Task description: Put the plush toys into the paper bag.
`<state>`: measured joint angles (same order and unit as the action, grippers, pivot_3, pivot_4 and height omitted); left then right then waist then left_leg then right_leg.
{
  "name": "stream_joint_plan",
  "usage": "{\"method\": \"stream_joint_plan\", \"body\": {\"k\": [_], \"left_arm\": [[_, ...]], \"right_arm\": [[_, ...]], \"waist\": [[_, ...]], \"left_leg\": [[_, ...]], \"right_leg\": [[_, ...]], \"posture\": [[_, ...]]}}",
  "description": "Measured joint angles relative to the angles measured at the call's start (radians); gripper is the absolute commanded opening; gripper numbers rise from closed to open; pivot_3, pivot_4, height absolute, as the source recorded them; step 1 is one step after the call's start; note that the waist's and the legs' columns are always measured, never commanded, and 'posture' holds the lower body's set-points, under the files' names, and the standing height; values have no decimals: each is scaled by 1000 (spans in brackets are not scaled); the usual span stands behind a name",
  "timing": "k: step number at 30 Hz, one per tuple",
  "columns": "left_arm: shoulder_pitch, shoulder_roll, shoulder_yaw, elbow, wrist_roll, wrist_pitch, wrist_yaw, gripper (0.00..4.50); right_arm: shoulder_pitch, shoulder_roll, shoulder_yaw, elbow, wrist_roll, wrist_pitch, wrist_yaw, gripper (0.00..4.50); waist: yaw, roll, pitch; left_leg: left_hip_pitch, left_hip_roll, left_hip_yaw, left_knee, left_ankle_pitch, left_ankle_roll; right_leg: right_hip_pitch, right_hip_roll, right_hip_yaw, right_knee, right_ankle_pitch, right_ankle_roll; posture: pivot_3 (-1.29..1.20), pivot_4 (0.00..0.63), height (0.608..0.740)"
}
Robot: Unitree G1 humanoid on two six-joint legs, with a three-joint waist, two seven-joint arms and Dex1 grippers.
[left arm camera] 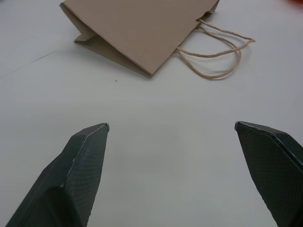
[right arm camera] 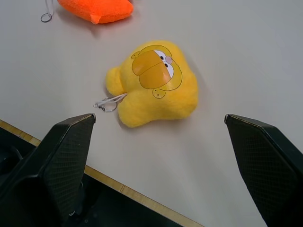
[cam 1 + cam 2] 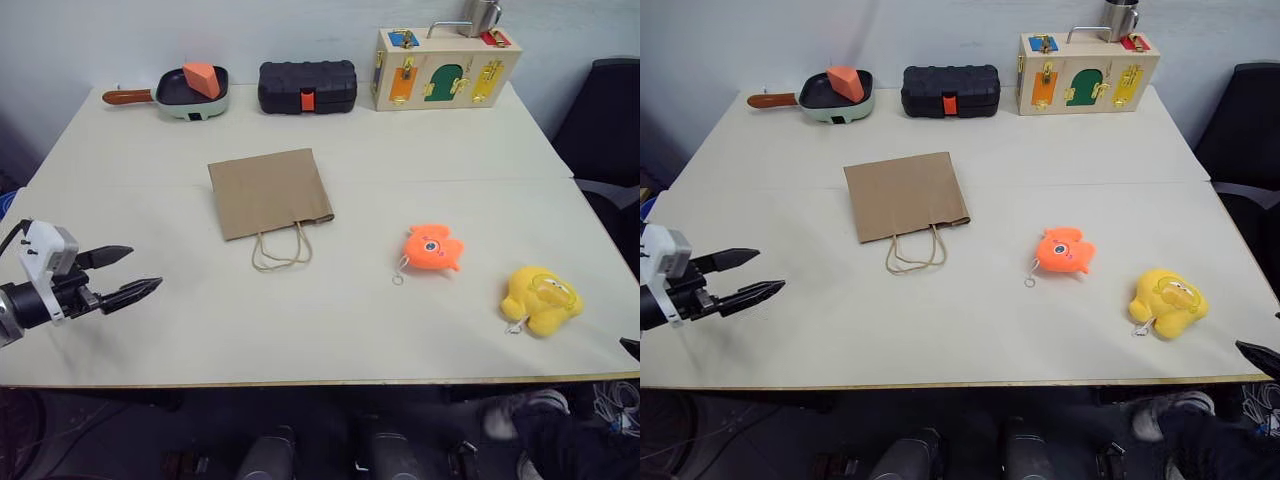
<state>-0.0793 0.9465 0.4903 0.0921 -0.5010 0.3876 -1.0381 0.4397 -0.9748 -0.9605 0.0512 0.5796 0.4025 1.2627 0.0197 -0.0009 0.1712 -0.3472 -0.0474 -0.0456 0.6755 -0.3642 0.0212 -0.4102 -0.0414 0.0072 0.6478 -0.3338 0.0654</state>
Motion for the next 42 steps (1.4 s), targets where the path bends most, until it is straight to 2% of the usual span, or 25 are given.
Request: {"method": "stream_joint_plan", "body": {"k": [15,22,25,30,33,42], "left_arm": [[44,-3,-12,-13,39,-27,15,4467],[-29,-4,-99,-12,77,-68,17,4467],[-140,-3,-203,-13,85,-70,-28,4467],[-366,-15,-400,22,159,-120,-135,4467],[-564,-107,-533,138,267,-214,-148,4467],[-828,-303,-702,530,468,-453,-136,4467]], "right_arm": [[-77,-5,12,32,-15,-5,-20,4500],[-83,-5,14,25,-50,-19,-59,4500],[-93,-7,12,-96,-8,51,-68,4500],[-119,-6,20,-388,150,199,-101,4500],[-198,-1,122,-575,226,235,-179,4500],[-363,25,372,-773,269,253,-385,4500]], "waist": [[2,0,0],[5,0,0],[4,0,0],[4,0,0],[7,0,0],[5,-3,2]], "left_leg": [[0,0,0,-1,0,0],[-1,0,0,-1,0,0],[-1,0,0,-1,1,-1],[-4,0,-1,2,1,-1],[-6,-1,-1,7,1,-1],[-10,-1,-1,9,0,0]], "right_leg": [[0,0,0,-1,0,0],[0,0,0,-1,0,0],[-1,0,-1,0,0,0],[-3,1,-2,0,0,0],[-3,1,-2,3,1,2],[-8,1,-3,7,1,2]], "posture": [[0,150,740],[0,150,740],[0,150,740],[0,150,740],[0,150,740],[0,150,740]]}}
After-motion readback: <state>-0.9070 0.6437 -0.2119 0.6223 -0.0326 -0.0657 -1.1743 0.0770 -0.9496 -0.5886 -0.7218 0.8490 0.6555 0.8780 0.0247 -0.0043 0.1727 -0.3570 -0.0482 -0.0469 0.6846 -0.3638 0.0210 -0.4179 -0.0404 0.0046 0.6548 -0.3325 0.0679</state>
